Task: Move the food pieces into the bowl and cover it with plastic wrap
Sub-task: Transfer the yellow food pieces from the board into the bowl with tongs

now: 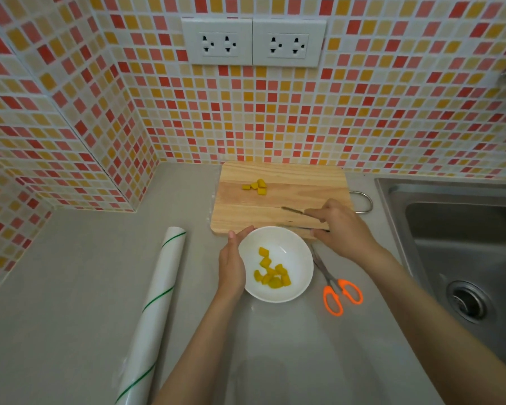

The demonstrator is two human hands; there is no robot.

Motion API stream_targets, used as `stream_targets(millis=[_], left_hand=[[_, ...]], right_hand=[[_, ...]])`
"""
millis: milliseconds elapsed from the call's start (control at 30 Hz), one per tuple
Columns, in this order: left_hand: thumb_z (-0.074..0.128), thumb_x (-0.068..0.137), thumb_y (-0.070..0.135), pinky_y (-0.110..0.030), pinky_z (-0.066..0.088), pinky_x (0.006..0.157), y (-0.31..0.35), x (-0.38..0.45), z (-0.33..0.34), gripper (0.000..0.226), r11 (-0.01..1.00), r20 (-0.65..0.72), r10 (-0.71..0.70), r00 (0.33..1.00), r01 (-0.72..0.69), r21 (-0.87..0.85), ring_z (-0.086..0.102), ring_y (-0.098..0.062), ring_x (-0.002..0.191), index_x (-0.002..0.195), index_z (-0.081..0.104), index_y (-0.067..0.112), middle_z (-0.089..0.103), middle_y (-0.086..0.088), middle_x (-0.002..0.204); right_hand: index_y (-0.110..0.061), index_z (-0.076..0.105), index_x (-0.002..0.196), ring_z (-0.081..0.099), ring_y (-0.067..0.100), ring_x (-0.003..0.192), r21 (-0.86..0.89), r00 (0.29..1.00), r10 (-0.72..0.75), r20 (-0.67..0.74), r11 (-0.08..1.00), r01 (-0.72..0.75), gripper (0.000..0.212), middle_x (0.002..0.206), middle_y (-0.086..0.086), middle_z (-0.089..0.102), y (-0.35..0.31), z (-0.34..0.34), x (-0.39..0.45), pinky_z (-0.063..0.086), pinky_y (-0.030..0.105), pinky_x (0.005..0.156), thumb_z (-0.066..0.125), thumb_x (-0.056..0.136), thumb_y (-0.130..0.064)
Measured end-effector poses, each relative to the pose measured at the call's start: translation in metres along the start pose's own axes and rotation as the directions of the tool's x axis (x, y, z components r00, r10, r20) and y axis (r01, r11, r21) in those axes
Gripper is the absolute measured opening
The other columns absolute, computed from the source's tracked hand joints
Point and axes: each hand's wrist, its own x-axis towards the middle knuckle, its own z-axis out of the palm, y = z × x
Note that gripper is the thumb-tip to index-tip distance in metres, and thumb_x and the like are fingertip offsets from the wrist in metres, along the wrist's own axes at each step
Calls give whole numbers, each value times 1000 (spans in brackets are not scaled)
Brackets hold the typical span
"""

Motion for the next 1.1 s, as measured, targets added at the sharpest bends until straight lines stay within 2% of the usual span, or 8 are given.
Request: stream_targets(millis=[133, 300, 400, 500, 667, 867, 967, 1100], left_hand=[[20, 102, 36, -11, 52, 68, -1, 0, 0, 53, 1000, 0, -7, 1000, 7, 1, 64, -8, 93, 115, 67, 15, 68, -3, 111], [20, 102, 36, -7, 49, 64, 0, 0, 1, 54, 1000, -3, -3, 1000, 3, 16, 65, -4, 86, 115, 67, 14, 69, -3, 105], [23, 102, 34, -7, 48, 61, 0, 0, 1, 51, 1000, -4, -3, 1000, 3, 10, 67, 4, 74, 110, 69, 14, 70, 0, 97], [23, 102, 33, -8, 49, 64, -1, 0, 0, 49, 1000, -9, 9, 1000, -9, 26, 67, 5, 74, 105, 70, 19, 71, 5, 94], [22, 102, 35, -11, 52, 71, -2, 1, 0, 50, 998, -21, 20, 1000, -19, 56, 67, 0, 82, 101, 71, 24, 72, 7, 96], [21, 102, 33, -6, 48, 62, -3, 2, -1, 53, 998, -17, 15, 1000, -14, 53, 67, 7, 75, 109, 70, 16, 71, 9, 95], [21, 102, 33, -6, 48, 62, -2, 2, -1, 51, 999, -10, 23, 1000, -22, 47, 66, 8, 75, 108, 69, 17, 70, 9, 95], [21, 102, 34, -8, 49, 61, 1, 1, 0, 50, 999, -10, 13, 1000, -13, 42, 66, 1, 79, 107, 69, 19, 70, 8, 94]], right_hand=[[-20, 56, 129, 56, 33, 106, 45, 994, 103, -18, 994, -103, 46, 113, 15, 56, 8, 11, 42, 47, 38, 85, 66, 84, -24], [-17, 59, 126, 56, 30, 114, 162, 986, 159, 52, 973, -166, 43, 126, 11, 60, -6, 24, 91, 50, 39, 89, 64, 84, -22], [-21, 63, 121, 60, 30, 107, 183, 983, 166, 77, 967, -177, 38, 117, 11, 66, -19, 33, 108, 52, 36, 84, 62, 83, -20], [-25, 64, 120, 61, 32, 103, 188, 981, 193, 36, 962, -196, 35, 112, 12, 66, -26, 43, 114, 50, 36, 80, 59, 85, -21], [-24, 69, 113, 61, 32, 98, 192, 975, 218, -45, 960, -205, 29, 106, 12, 68, -19, 51, 105, 45, 31, 69, 53, 89, -16], [-21, 69, 112, 61, 32, 94, 248, 972, 222, -83, 949, -196, 26, 102, 14, 68, -8, 46, 73, 37, 29, 64, 57, 89, -24], [-21, 66, 118, 58, 33, 94, 234, 979, 179, -97, 960, -152, 31, 98, 15, 61, -6, 37, 47, 34, 29, 65, 59, 88, -21], [-22, 65, 120, 58, 31, 91, 224, 996, 53, -76, 974, -35, 33, 94, 13, 59, -7, 17, 4, 44, 36, 70, 61, 87, -18]])
